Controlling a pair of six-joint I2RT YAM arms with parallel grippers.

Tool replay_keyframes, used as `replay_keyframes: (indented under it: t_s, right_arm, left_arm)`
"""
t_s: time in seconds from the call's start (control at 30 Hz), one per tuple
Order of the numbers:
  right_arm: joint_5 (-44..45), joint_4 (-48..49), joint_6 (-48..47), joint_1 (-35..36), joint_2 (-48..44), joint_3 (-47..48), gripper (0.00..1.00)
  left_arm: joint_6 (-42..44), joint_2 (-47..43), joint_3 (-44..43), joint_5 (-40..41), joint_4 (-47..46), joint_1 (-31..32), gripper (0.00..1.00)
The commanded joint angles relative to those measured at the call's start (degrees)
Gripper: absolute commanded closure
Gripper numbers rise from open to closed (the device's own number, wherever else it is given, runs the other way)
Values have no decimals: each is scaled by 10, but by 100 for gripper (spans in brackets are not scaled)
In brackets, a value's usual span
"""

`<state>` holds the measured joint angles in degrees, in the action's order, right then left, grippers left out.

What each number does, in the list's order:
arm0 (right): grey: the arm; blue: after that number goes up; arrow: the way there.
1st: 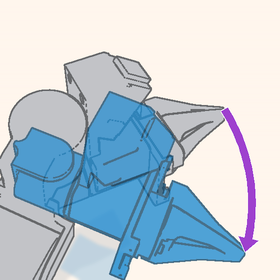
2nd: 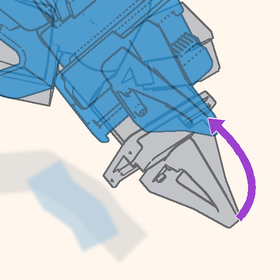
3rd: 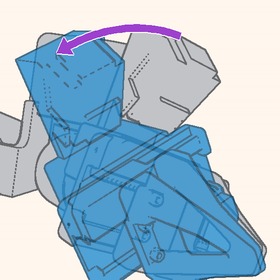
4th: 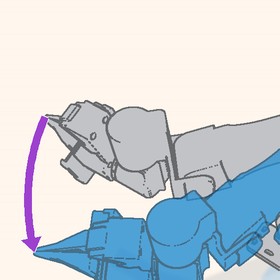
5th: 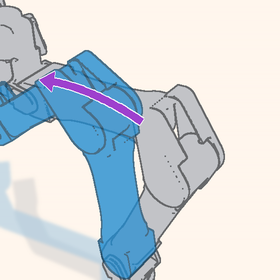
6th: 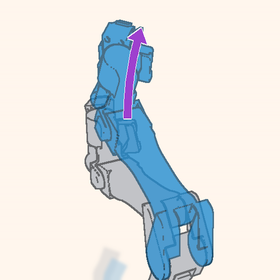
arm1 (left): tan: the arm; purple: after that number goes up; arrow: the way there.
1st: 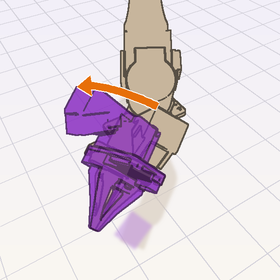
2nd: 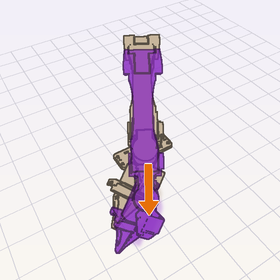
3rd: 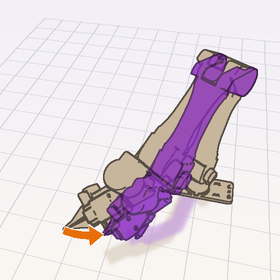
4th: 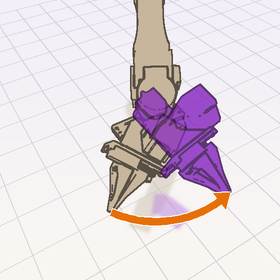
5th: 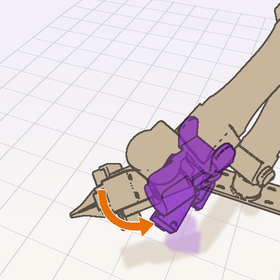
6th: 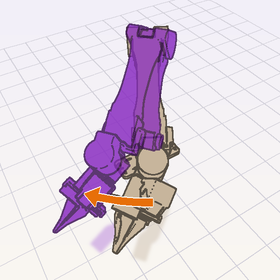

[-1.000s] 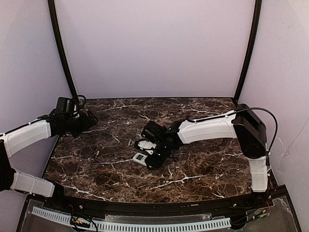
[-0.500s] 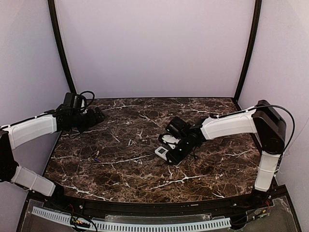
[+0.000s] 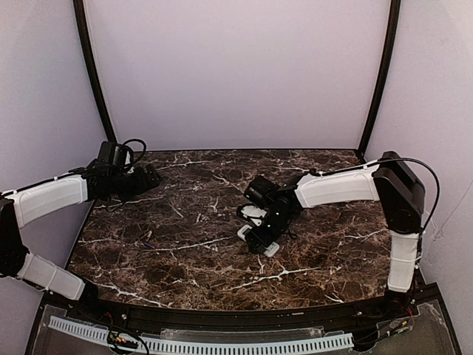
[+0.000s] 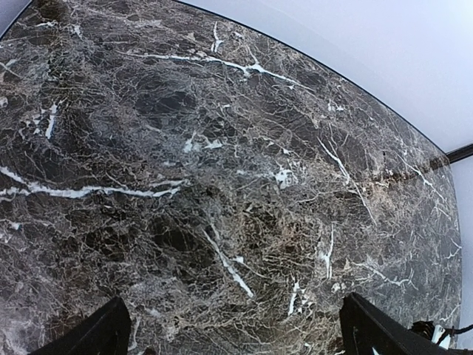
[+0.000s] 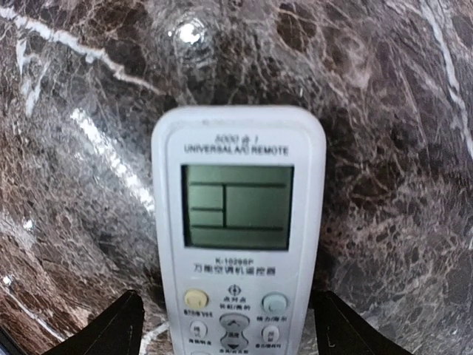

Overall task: Load the batteries into the remote control
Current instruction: Pick up the remote control from the center of the board.

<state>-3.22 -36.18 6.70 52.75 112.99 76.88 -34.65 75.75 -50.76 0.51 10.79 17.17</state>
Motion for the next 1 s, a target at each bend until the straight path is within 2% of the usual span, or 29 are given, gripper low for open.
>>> replay_keyframes:
  t_s: [0.0,0.17,0.4,0.5,0.73,0.97]
  right_arm:
    - [-9,-32,-14,0,41,46,22]
    - [-10,-43,-21,0,63,73,26]
    - [-24,-46,-32,-2,83,94,47]
    - [-38,-41,-36,-7,74,97,56]
    - [-123,20,-44,-37,-15,99,61]
    - [-199,132,-23,-85,-134,62,64]
  left_arm:
    - [18,-19,-7,1,-3,3,0]
    - [31,-40,0,-3,-7,6,0]
    - [55,-47,-1,-3,-12,20,0]
    - [65,-52,3,-30,-28,26,0]
    - [96,-64,22,-91,-98,47,0]
    - [108,-70,49,-176,-212,73,0]
